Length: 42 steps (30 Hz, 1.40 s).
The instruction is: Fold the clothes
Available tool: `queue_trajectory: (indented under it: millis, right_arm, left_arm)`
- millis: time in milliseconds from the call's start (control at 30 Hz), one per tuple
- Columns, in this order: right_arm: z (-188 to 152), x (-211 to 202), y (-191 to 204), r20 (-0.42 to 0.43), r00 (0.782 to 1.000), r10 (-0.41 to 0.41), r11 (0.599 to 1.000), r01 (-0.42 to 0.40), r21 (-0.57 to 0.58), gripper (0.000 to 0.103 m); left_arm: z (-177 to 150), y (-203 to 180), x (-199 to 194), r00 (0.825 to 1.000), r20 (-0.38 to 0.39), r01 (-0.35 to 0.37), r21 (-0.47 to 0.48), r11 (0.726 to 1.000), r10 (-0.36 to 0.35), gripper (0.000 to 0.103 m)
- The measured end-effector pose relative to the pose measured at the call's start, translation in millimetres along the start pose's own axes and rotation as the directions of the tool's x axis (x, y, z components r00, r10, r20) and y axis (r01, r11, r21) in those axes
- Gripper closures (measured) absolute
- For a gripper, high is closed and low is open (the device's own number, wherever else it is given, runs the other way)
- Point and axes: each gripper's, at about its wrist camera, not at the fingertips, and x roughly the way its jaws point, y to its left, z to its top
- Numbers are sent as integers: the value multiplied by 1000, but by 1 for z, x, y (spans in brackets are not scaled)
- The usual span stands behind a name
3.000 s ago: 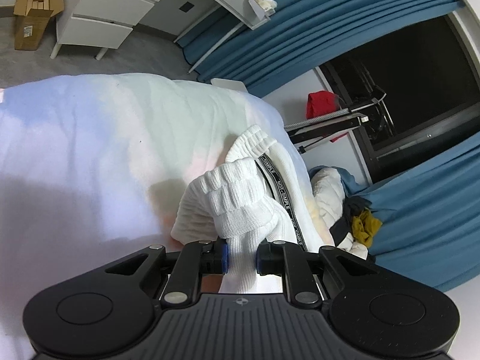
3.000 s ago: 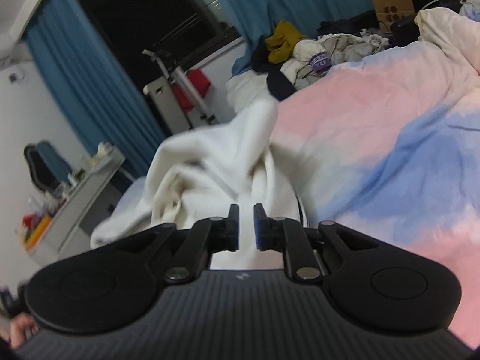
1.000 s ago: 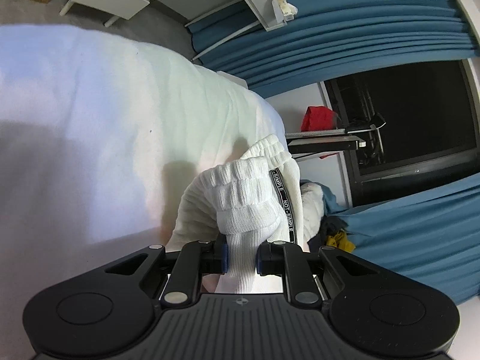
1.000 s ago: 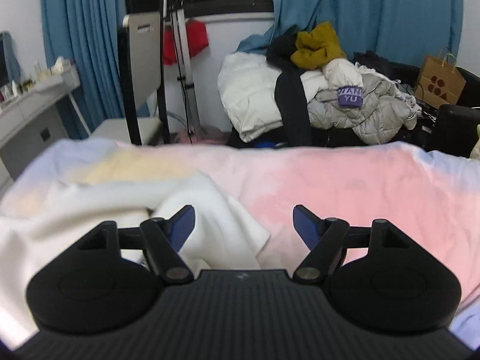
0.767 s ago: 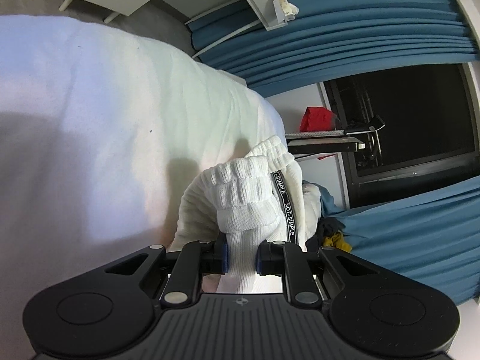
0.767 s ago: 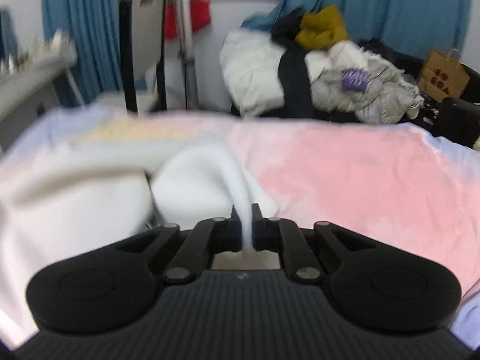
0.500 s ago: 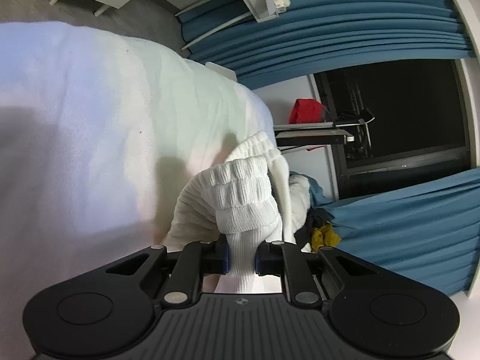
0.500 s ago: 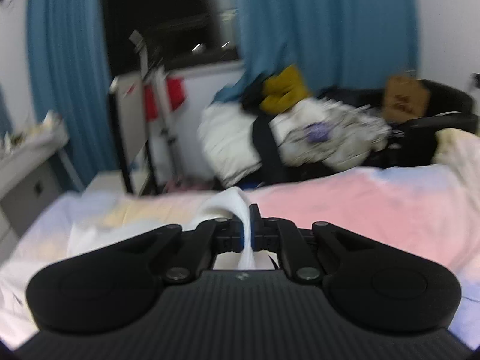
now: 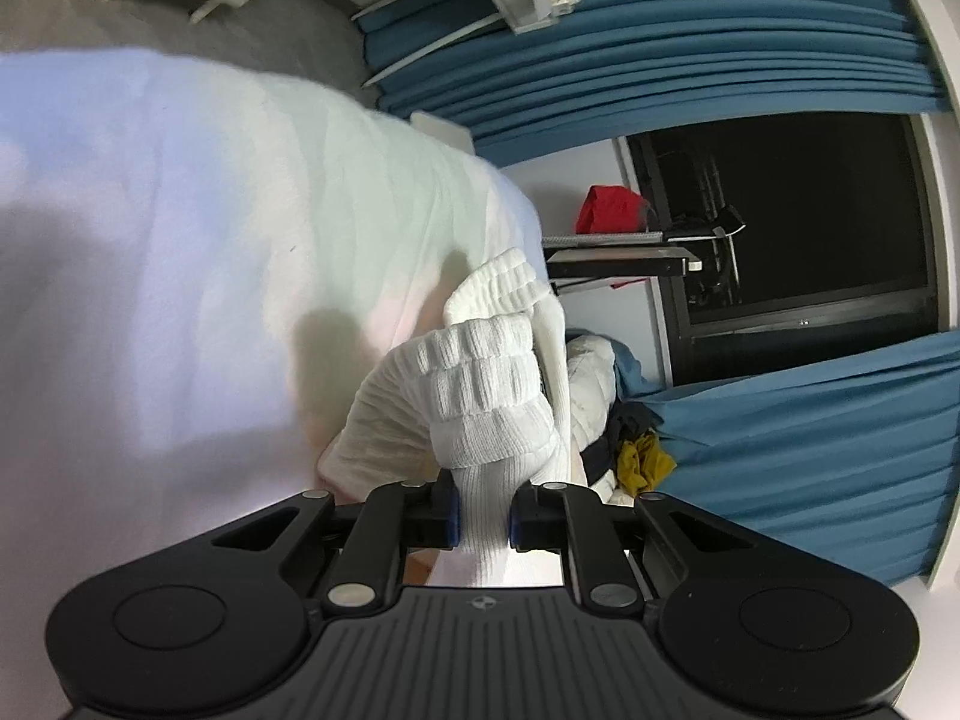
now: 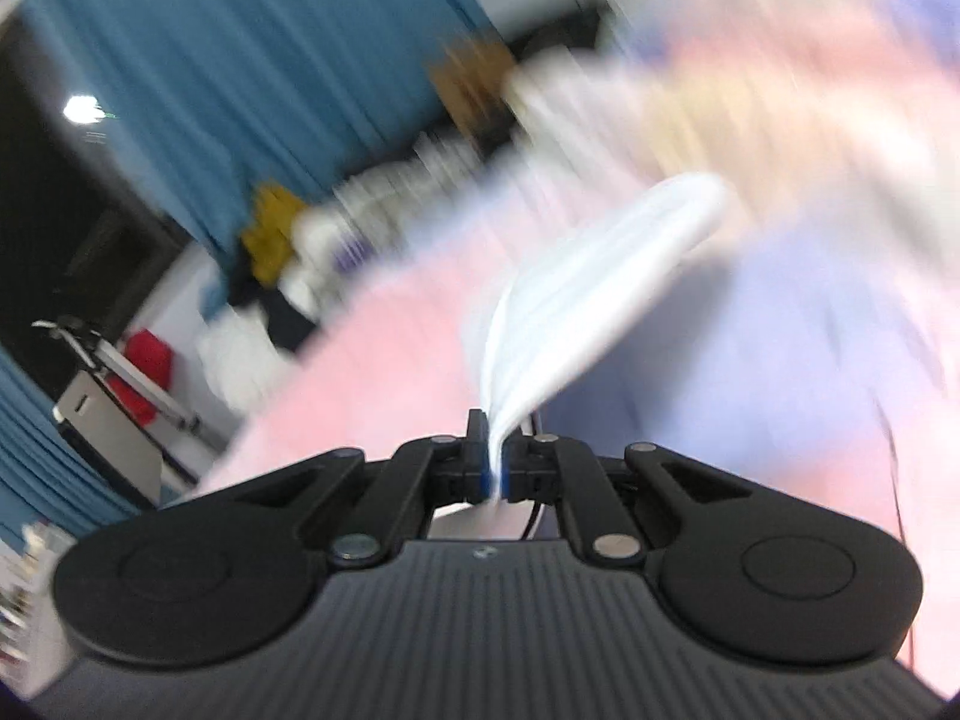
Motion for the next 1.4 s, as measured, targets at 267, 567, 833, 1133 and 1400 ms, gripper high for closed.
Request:
queue_trajectory:
  millis: [267, 567, 833, 1133, 1400]
  right_arm:
    - [-7, 7, -95, -205, 974, 94, 932, -14, 361, 93]
    - [-6, 1, -129, -57, 998, 11, 849, 21, 529, 65]
    - [-8, 47, -153, -71, 996, -48, 809, 81, 583, 47]
    - [30, 34, -145, 221, 967, -129, 914, 29, 405, 96]
    - [32, -19, -105, 422, 882, -212, 976, 173, 129, 97]
  left_arm:
    - [-6, 4, -14, 1000, -13, -6, -67, 998, 5, 88]
    - [-12, -9, -12, 997, 31, -70, 28, 997, 69, 88]
    - [-16, -22, -8, 992, 65, -118, 108, 987, 111, 88]
    - [-10, -7, -7, 997, 31, -75, 23, 997, 74, 88]
    - [-11, 4, -14, 1000, 18, -5, -56, 998, 6, 88]
